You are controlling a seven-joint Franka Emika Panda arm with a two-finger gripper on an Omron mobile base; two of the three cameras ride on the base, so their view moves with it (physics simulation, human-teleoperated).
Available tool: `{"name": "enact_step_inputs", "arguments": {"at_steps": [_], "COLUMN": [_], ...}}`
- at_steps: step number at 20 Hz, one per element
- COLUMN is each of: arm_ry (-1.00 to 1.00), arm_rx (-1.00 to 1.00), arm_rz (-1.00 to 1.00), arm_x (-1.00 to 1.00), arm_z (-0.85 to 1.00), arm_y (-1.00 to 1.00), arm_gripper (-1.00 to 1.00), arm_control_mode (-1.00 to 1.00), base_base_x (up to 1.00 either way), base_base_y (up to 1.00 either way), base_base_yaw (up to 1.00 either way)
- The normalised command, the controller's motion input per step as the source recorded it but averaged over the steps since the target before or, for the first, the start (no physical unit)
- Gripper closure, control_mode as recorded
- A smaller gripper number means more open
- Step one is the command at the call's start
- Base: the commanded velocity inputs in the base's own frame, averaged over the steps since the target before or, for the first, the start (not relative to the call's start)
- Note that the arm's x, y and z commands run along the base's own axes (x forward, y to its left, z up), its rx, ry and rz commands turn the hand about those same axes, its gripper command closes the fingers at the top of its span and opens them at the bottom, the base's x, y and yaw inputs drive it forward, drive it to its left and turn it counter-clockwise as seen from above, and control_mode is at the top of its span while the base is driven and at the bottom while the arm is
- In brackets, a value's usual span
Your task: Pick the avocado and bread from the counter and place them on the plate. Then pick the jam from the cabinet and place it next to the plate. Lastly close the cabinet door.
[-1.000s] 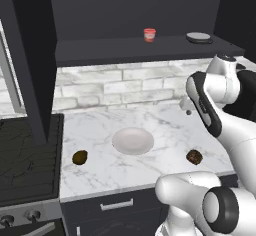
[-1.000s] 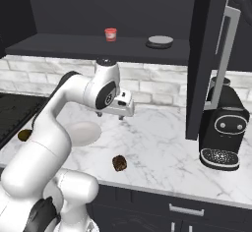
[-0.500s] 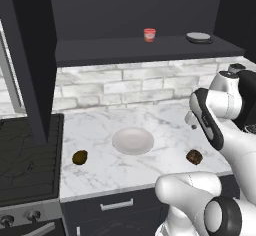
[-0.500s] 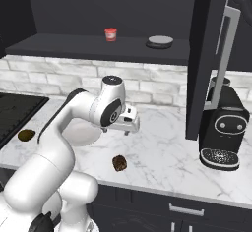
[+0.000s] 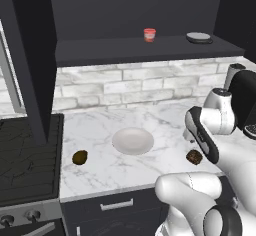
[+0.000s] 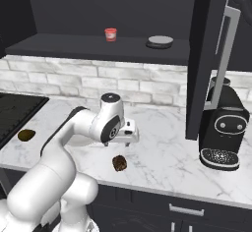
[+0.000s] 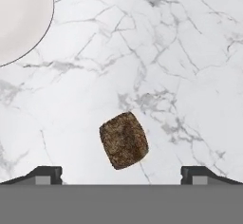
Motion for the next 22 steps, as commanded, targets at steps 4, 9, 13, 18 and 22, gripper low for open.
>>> {"name": "enact_step_inputs", "arguments": {"at_steps": [4, 9, 13, 18, 22], "arm_ry": [0.0, 0.0, 0.0, 0.02, 0.0], "arm_rx": [-0.02, 0.0, -0.03, -0.04, -0.06], "arm_rz": [0.09, 0.09, 0.08, 0.07, 0.01], "arm_x": [0.0, 0.0, 0.0, 0.0, 0.0], "arm_z": [-0.49, -0.43, -0.38, -0.37, -0.14], "arm_y": [-0.03, -0.05, -0.01, 0.0, 0.0], "arm_gripper": [-1.0, -1.0, -1.0, -1.0, -1.0], "arm_control_mode": [-1.0, -1.0, -1.0, -1.0, -1.0], "base_base_x": [0.0, 0.0, 0.0, 0.0, 0.0], "base_base_y": [0.0, 0.0, 0.0, 0.0, 0.0], "base_base_yaw": [0.0, 0.0, 0.0, 0.0, 0.0]}}
